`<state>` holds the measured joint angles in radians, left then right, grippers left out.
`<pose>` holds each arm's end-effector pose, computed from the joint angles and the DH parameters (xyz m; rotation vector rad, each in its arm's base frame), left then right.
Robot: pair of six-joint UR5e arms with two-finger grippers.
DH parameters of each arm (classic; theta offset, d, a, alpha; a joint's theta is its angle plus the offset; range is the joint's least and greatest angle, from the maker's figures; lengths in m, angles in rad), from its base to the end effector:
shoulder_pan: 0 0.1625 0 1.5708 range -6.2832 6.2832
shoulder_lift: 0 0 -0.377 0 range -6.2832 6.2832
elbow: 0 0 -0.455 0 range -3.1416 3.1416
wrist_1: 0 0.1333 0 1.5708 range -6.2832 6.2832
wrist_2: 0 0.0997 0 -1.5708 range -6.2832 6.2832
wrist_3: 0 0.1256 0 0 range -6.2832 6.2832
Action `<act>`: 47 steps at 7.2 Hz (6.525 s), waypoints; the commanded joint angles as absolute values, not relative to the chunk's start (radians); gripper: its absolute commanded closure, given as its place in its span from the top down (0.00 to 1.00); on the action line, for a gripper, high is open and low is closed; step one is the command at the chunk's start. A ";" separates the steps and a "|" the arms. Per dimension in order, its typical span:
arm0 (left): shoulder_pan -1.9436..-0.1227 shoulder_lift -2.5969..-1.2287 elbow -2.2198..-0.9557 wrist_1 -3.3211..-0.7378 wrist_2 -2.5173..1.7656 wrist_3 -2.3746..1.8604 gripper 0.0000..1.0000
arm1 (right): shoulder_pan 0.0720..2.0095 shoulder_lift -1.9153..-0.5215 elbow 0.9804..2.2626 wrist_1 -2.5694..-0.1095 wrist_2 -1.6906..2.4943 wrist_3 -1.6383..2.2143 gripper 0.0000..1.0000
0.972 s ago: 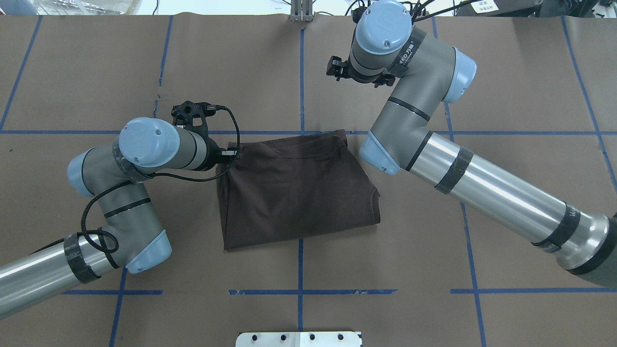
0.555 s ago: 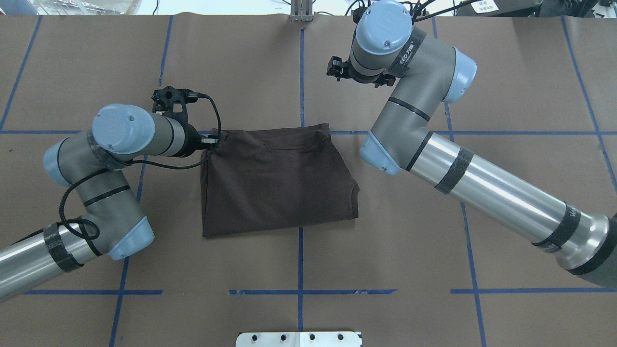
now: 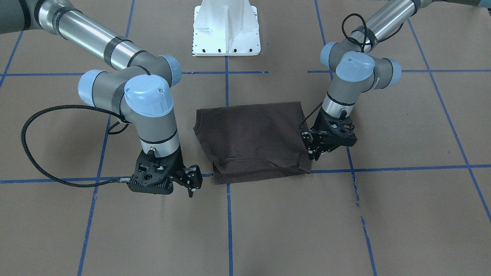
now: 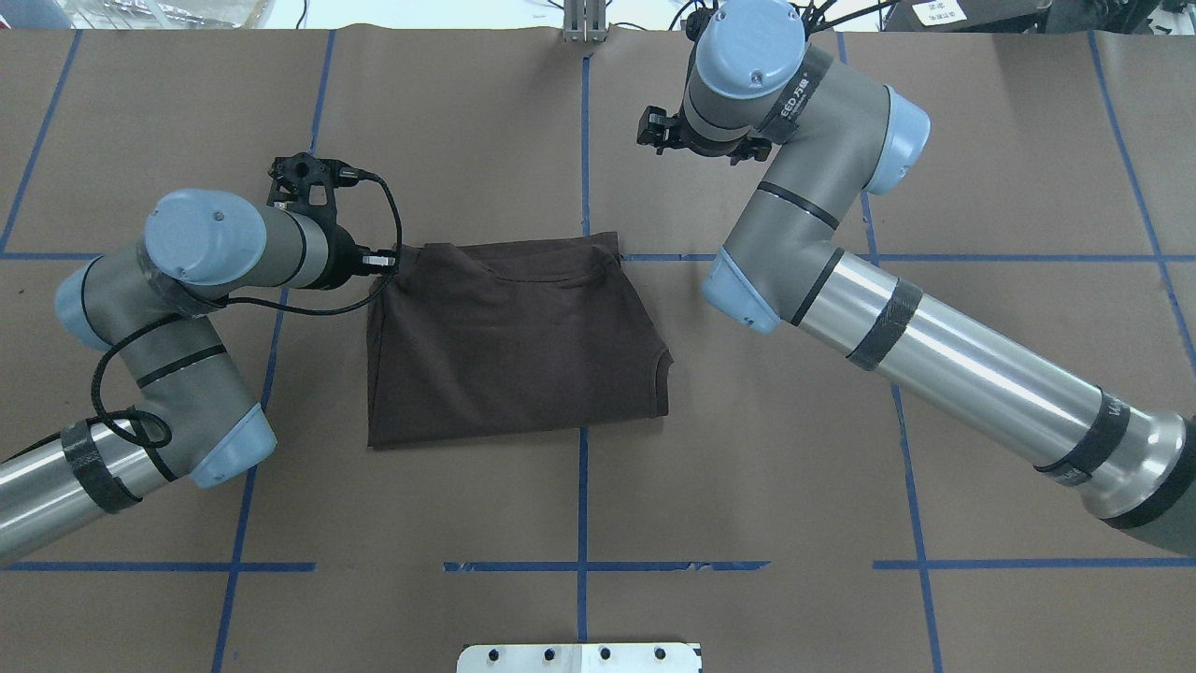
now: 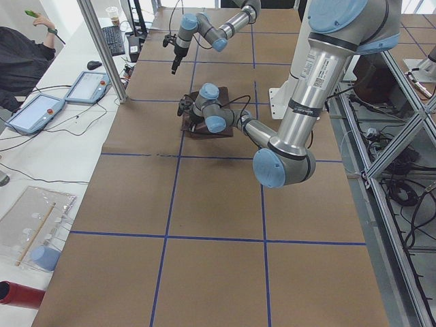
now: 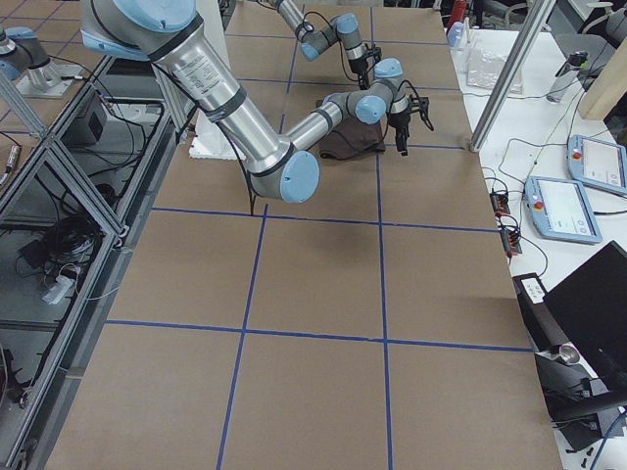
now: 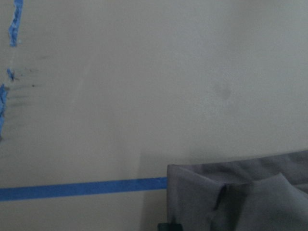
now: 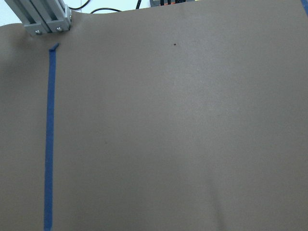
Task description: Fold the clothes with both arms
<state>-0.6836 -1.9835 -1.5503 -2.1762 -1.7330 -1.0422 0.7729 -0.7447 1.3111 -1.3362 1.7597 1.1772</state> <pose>0.4945 -0.5486 0.3174 0.4449 0.9025 -0.0608 -0.5098 -0.6505 0.1881 0.2916 -0.7675 0.2822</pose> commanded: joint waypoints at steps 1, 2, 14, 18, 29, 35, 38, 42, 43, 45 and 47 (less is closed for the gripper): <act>-0.698 -1.988 -1.557 -2.163 -1.740 -1.006 1.00 | 0.819 -0.782 1.313 -1.354 1.872 1.082 1.00; -0.728 -1.988 -1.568 -2.139 -1.765 -0.897 1.00 | 0.860 -0.829 1.334 -1.370 1.917 0.989 1.00; -1.481 -1.500 -1.609 -2.048 -2.270 -0.092 1.00 | 1.562 -1.755 1.771 -1.560 2.321 0.051 1.00; -1.567 -1.402 -1.623 -1.791 -2.388 0.052 1.00 | 1.559 -1.827 1.884 -1.628 2.290 0.048 1.00; -1.595 -1.391 -1.784 -1.614 -2.376 0.129 1.00 | 1.559 -1.827 1.884 -1.628 2.298 0.054 1.00; -1.595 -1.390 -1.793 -1.612 -2.375 0.126 1.00 | 1.559 -1.827 1.884 -1.628 2.298 0.054 1.00; -1.595 -1.390 -1.793 -1.612 -2.375 0.126 1.00 | 1.559 -1.827 1.882 -1.628 2.298 0.054 1.00; -1.595 -1.391 -1.795 -1.614 -2.375 0.126 1.00 | 1.559 -1.825 1.882 -1.628 2.299 0.054 1.00; -1.595 -1.393 -1.795 -1.614 -2.376 0.126 1.00 | 1.559 -1.827 1.882 -1.628 2.299 0.054 1.00; -1.595 -1.393 -1.798 -1.614 -2.375 0.126 1.00 | 1.559 -1.827 1.882 -1.628 2.299 0.054 1.00; -1.595 -1.393 -1.798 -1.614 -2.375 0.126 1.00 | 1.559 -1.827 1.882 -1.628 2.299 0.054 1.00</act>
